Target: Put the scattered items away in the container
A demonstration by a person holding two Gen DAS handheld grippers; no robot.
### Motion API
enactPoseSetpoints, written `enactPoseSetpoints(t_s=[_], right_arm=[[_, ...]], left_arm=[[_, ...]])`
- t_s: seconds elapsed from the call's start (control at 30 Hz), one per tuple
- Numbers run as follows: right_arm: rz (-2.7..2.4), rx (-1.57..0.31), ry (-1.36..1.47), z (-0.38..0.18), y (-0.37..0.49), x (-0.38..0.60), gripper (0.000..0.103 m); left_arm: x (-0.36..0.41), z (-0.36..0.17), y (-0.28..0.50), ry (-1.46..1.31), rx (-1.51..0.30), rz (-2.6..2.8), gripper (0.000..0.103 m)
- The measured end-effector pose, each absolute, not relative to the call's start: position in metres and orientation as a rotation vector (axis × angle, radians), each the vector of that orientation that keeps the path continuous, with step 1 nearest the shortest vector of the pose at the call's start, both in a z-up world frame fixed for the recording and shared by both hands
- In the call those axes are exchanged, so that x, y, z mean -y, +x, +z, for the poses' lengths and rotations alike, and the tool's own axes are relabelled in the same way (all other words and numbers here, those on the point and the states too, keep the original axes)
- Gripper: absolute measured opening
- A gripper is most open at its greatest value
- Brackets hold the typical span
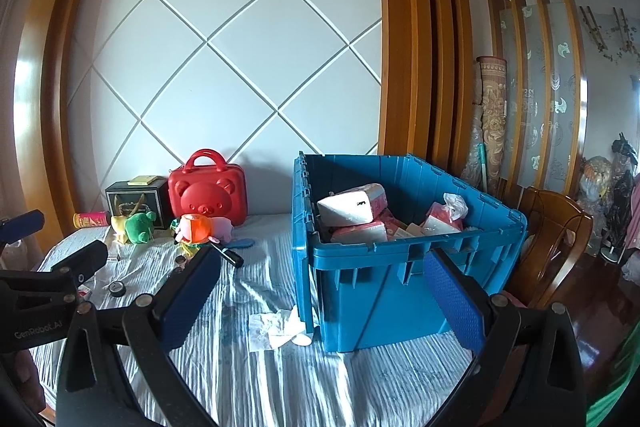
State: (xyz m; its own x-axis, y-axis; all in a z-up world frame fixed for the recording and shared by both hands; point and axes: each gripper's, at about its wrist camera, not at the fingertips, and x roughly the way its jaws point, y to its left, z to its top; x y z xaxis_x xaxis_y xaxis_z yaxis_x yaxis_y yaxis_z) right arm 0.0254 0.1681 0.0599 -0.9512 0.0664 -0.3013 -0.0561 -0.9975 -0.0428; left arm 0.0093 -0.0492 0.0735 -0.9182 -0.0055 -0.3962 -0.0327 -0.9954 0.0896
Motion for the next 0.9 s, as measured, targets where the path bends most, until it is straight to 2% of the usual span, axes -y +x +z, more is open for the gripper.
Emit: enactPoseSetpoints(t_s=[0.9], right_arm=[[3.06, 0.091, -0.486, 0.062, 0.011, -0.16, 0.103]], left_arm=[[0.041, 0.069, -0.001, -0.661, -0.138, 3.052, 0.102]])
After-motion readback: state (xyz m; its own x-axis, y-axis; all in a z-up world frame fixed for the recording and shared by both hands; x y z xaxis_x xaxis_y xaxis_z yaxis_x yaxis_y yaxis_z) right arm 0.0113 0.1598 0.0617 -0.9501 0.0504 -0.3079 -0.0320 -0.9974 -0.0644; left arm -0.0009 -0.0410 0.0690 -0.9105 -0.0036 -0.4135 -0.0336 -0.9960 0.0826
